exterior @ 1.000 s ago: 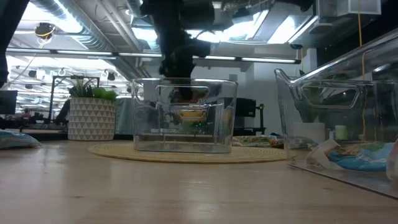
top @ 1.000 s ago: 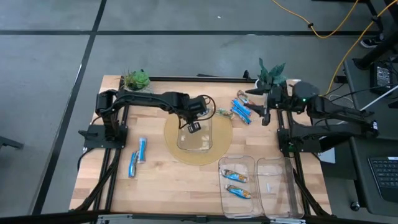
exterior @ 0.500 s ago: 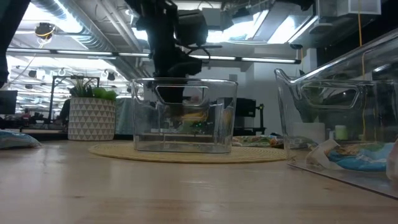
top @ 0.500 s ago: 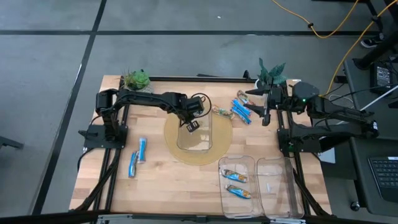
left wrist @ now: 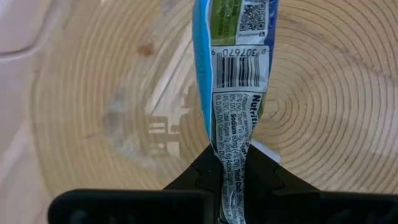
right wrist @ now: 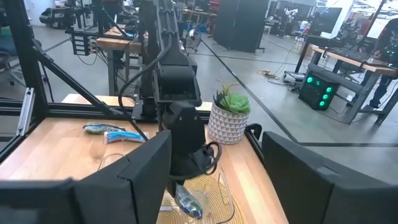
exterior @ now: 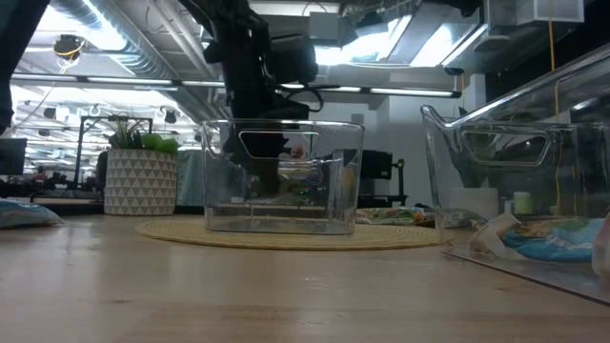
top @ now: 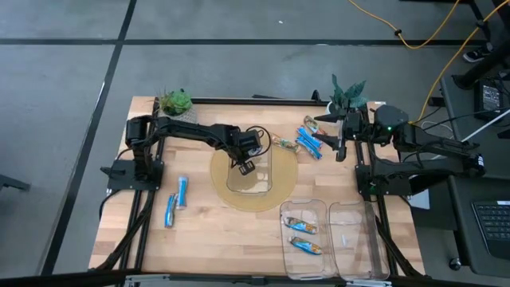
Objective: Pick and place Granola Bars by type
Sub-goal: Put the blue granola bar pack into the top transparent bin, then put the red granola bar pack into the bottom right transparent bin
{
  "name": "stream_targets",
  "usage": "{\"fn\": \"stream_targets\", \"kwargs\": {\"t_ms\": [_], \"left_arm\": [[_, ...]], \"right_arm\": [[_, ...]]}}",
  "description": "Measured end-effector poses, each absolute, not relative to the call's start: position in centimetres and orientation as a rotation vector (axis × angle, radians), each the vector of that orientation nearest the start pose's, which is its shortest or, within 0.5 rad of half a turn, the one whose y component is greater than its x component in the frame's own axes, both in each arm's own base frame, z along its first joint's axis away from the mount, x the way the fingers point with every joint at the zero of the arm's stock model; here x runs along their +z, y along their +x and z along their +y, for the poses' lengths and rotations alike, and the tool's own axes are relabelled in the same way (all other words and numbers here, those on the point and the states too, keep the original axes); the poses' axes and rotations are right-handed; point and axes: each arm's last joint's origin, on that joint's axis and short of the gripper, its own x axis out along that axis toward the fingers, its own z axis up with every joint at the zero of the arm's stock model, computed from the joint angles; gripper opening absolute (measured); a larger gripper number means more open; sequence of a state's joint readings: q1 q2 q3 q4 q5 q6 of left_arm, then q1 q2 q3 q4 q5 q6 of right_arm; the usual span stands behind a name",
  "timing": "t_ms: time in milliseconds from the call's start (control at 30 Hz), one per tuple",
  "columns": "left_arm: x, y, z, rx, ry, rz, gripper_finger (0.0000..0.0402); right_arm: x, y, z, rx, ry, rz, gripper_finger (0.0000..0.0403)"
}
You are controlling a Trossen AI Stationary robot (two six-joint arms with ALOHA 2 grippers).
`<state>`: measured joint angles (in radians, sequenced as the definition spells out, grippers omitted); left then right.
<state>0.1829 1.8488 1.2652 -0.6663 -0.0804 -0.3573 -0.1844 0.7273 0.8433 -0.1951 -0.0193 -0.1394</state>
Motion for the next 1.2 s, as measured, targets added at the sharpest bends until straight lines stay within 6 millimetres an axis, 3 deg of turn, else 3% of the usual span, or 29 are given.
{"fn": "stream_targets", "kwargs": {"t_ms": [367, 800, 900, 1200], "left_arm": [[16.9, 35.9, 6.9, 0.422, -0.363, 1.220, 0.0033], [17.3, 36.3, 6.9, 0.410, -0.362, 1.221, 0.0117], [18.3, 36.6, 6.9, 0.389, -0.355, 1.200, 0.0127], [23.7, 36.6, 6.7, 0.372, -0.329, 1.108, 0.0128]], "right_arm": [[35.9, 15.5, -2.8, -0.159, -0.127, 0.096, 0.0253], [35.9, 15.5, -2.8, -0.159, -0.129, 0.096, 0.0253], [35.8, 15.5, -2.8, -0.159, -0.130, 0.097, 0.0253], [35.8, 15.5, -2.8, -0.159, -0.134, 0.101, 0.0253]]}}
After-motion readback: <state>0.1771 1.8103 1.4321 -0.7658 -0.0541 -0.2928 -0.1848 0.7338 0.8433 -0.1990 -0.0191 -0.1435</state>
